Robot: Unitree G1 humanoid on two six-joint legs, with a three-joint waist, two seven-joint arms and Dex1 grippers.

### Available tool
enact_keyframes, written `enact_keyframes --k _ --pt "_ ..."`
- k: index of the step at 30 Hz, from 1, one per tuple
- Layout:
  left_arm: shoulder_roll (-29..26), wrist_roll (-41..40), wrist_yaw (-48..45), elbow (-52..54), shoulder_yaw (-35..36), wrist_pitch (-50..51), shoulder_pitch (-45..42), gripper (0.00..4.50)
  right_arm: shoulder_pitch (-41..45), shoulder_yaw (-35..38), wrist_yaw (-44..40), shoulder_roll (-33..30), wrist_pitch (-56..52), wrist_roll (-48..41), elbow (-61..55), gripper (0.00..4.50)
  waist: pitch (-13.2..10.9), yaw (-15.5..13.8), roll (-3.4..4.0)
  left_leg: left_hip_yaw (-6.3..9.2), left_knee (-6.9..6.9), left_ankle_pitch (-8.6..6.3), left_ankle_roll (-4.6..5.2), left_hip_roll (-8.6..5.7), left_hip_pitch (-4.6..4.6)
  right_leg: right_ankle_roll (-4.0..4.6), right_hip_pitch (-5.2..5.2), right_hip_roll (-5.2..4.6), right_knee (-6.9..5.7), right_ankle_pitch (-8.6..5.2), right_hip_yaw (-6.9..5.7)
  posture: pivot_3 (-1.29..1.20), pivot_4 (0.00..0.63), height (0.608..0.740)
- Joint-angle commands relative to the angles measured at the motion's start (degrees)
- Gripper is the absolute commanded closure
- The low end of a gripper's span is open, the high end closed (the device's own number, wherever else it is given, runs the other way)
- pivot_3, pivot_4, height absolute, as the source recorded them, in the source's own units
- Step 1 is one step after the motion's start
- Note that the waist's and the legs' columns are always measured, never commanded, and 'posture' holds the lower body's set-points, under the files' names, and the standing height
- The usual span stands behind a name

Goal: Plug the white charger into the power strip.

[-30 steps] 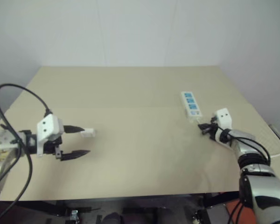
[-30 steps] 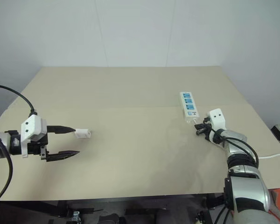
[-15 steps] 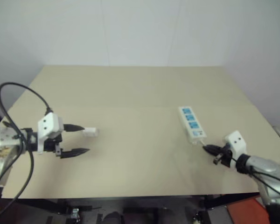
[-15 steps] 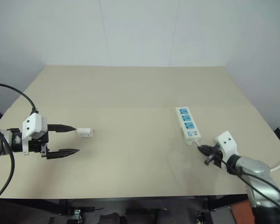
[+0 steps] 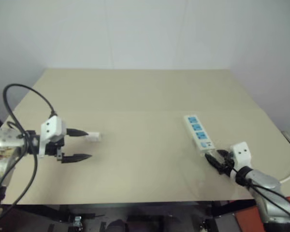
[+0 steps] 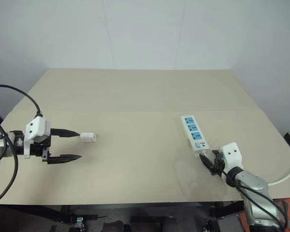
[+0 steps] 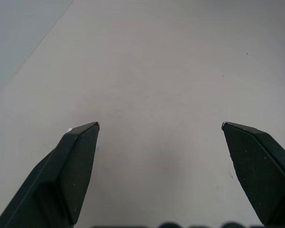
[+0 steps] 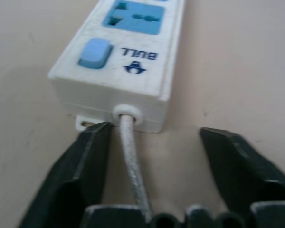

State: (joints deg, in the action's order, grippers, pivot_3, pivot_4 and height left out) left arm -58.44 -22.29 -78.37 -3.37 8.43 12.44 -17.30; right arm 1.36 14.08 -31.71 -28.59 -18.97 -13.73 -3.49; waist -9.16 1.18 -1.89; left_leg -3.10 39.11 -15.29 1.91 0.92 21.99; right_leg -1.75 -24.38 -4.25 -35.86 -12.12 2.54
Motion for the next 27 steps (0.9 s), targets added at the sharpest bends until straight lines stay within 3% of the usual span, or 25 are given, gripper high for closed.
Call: enact_keyframes --k 1,13,18,27 --pt "-0.28 0.45 0.05 0.62 0.32 -1.02 0.66 0.0 0.1 -0.13 0.96 1.61 2.66 -0.89 -3.04 0.05 0.0 0.07 0.0 0.02 0.0 0.0 0.0 0.0 -0.01 0.0 0.0 0.0 -0.01 0.0 0.0 0.0 0.15 0.74" --pt "-0.47 2.16 1.38 1.25 0.84 -1.67 2.51 0.0 -1.35 -1.44 -2.63 1.89 7.18 -1.51 -4.75 0.05 0.0 -0.05 0.0 0.09 0.01 0.01 0.0 0.01 -0.03 0.0 0.0 0.02 -0.04 -0.01 0.0 0.0 0.15 0.74" --pt "-0.03 2.56 1.88 0.78 0.12 -2.46 1.84 0.0 0.71 -1.86 -0.07 3.19 8.05 -0.49 -2.9 0.05 0.0 -0.04 0.0 0.09 0.02 0.01 0.0 0.01 -0.05 0.0 0.01 -0.01 -0.04 0.0 0.0 0.0 0.15 0.74" --pt "0.66 3.26 2.34 -0.13 -0.41 -3.3 1.18 0.0 2.55 -4.66 8.59 11.82 9.93 2.06 -0.62 0.05 0.0 -0.04 0.01 0.09 0.0 0.01 0.0 0.02 -0.02 0.02 -0.03 0.04 -0.09 -0.01 -0.02 0.0 0.15 0.74"
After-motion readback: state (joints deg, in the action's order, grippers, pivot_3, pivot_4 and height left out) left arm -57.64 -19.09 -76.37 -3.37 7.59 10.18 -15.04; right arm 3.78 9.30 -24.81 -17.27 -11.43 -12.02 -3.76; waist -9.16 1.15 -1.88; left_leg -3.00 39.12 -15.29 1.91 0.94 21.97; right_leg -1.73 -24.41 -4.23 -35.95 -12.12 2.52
